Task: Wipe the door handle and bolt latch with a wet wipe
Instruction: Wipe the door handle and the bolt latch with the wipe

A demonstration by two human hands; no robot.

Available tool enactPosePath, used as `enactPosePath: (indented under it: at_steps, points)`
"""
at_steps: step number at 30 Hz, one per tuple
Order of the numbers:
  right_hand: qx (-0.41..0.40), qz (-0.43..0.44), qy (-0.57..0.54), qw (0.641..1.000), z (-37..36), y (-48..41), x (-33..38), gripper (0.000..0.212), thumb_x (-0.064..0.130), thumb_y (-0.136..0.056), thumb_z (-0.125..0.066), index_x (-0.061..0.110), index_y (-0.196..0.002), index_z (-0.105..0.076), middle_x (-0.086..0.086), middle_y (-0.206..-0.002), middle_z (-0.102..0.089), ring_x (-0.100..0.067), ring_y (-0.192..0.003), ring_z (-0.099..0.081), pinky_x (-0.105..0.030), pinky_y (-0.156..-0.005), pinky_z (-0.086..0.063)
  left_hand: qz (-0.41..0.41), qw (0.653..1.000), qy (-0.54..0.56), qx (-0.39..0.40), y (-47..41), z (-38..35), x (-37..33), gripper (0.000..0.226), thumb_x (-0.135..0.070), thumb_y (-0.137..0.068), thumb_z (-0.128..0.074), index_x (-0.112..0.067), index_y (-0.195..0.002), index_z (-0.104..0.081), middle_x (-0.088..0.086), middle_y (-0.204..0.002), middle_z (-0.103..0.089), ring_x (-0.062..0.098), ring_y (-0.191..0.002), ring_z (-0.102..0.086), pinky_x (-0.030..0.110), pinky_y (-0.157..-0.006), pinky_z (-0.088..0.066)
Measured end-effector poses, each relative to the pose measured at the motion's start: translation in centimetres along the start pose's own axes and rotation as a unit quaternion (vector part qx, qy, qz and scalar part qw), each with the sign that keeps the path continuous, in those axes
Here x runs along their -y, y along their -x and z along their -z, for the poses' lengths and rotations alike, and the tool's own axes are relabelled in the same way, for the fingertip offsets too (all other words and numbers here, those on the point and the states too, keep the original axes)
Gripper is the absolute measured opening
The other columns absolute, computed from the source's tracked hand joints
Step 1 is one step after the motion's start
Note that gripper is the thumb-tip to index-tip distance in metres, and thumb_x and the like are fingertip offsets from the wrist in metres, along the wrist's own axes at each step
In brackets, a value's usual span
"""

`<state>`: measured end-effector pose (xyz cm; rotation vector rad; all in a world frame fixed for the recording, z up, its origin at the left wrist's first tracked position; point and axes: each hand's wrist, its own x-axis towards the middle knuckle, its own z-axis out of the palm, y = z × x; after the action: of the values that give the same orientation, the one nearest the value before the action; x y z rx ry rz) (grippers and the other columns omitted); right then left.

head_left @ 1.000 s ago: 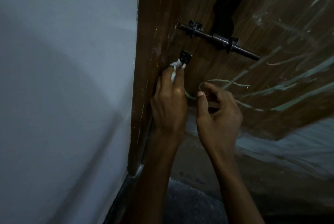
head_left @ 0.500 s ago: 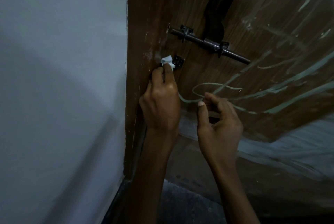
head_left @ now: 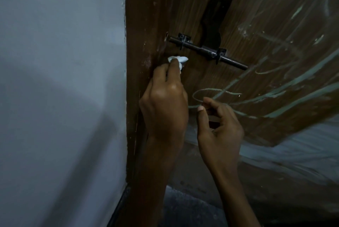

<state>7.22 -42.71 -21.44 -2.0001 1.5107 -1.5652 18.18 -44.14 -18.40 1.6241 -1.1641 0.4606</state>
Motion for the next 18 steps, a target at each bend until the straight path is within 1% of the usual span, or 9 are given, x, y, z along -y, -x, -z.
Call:
enactPosePath:
  at_steps: [1,3,6,9,11,13,15,17,18]
  points:
    - [-0.002,0.002,-0.002,1.000,0.1,-0.1,0.1,0.023,0.023,-0.097,-0.063,0.018,-0.118,-0.069,0.011,-0.101,-0.063,0.000,-0.095,-0.062,-0.017,-0.077,-0.052,-0.004,1.000,-0.006,0.006,-0.3,-0.2,-0.1,0.024,-0.011,-0.096,-0.061,-0.008,-0.119,-0.070,0.008,-0.106,-0.071,0.017,-0.085,-0.070,0.014,-0.071,-0.040]
    - [-0.007,0.005,-0.006,1.000,0.4,-0.4,0.1,0.023,0.023,-0.096,-0.063,0.016,-0.117,-0.069,0.011,-0.101,-0.063,0.002,-0.094,-0.062,-0.015,-0.076,-0.052,-0.012,0.999,-0.014,0.028,-0.6,-0.7,-0.1,0.025,-0.013,-0.097,-0.060,-0.009,-0.119,-0.069,0.009,-0.107,-0.070,0.017,-0.085,-0.067,0.015,-0.069,-0.040]
    - [-0.011,0.004,-0.007,1.000,0.7,-0.6,0.1,0.022,0.021,-0.096,-0.064,0.017,-0.117,-0.069,0.011,-0.102,-0.063,0.003,-0.094,-0.062,-0.012,-0.076,-0.050,-0.045,0.996,-0.042,0.060,-0.5,-1.0,-0.5,0.027,-0.013,-0.098,-0.052,-0.006,-0.118,-0.068,0.011,-0.112,-0.064,0.020,-0.092,-0.061,0.020,-0.066,-0.047]
    - [-0.009,0.006,-0.008,1.000,0.9,-0.6,0.1,0.022,0.019,-0.095,-0.064,0.016,-0.116,-0.070,0.012,-0.100,-0.062,0.007,-0.093,-0.061,-0.007,-0.074,-0.047,-0.094,0.988,-0.093,0.078,-0.8,-0.8,-0.8,0.031,-0.014,-0.098,-0.041,-0.003,-0.111,-0.067,0.013,-0.111,-0.062,0.024,-0.094,-0.058,0.029,-0.065,-0.054]
    - [-0.007,0.003,-0.011,1.000,1.0,-0.5,0.1,0.022,0.021,-0.095,-0.064,0.017,-0.116,-0.070,0.013,-0.100,-0.062,0.006,-0.092,-0.061,-0.009,-0.072,-0.048,-0.122,0.982,-0.116,0.081,-0.6,-0.7,-0.4,0.032,-0.015,-0.099,-0.040,-0.004,-0.110,-0.068,0.012,-0.109,-0.064,0.025,-0.093,-0.058,0.030,-0.067,-0.052]
    - [-0.004,-0.007,-0.021,1.000,1.0,-0.4,0.2,0.023,0.022,-0.096,-0.063,0.018,-0.117,-0.070,0.014,-0.102,-0.063,0.005,-0.092,-0.062,-0.010,-0.072,-0.049,-0.134,0.981,-0.118,0.077,0.7,-0.3,0.5,0.030,-0.015,-0.102,-0.043,-0.006,-0.111,-0.070,0.010,-0.108,-0.065,0.024,-0.092,-0.058,0.028,-0.067,-0.048]
    - [0.006,-0.018,-0.034,0.999,0.8,-0.4,0.4,0.022,0.023,-0.097,-0.062,0.020,-0.116,-0.070,0.014,-0.104,-0.065,0.004,-0.094,-0.062,-0.009,-0.074,-0.049,-0.111,0.989,-0.075,0.062,2.6,0.2,1.3,0.028,-0.016,-0.102,-0.047,-0.008,-0.111,-0.072,0.009,-0.105,-0.067,0.021,-0.091,-0.059,0.021,-0.068,-0.044]
    - [0.036,-0.048,-0.065,0.996,0.1,-0.5,1.0,0.021,0.024,-0.098,-0.060,0.026,-0.117,-0.069,0.018,-0.108,-0.066,0.006,-0.099,-0.063,-0.011,-0.080,-0.050,-0.051,0.998,0.006,0.042,3.8,0.7,1.6,0.026,-0.017,-0.098,-0.053,-0.009,-0.109,-0.074,0.009,-0.102,-0.069,0.019,-0.088,-0.061,0.014,-0.071,-0.039]
    - [0.061,-0.077,-0.096,0.991,-0.4,-0.7,1.4,0.022,0.026,-0.099,-0.059,0.029,-0.119,-0.068,0.018,-0.110,-0.067,0.006,-0.102,-0.063,-0.013,-0.084,-0.051,-0.015,0.998,0.053,0.034,4.1,0.8,1.6,0.024,-0.017,-0.095,-0.056,-0.008,-0.107,-0.074,0.008,-0.101,-0.070,0.017,-0.086,-0.063,0.011,-0.072,-0.039]
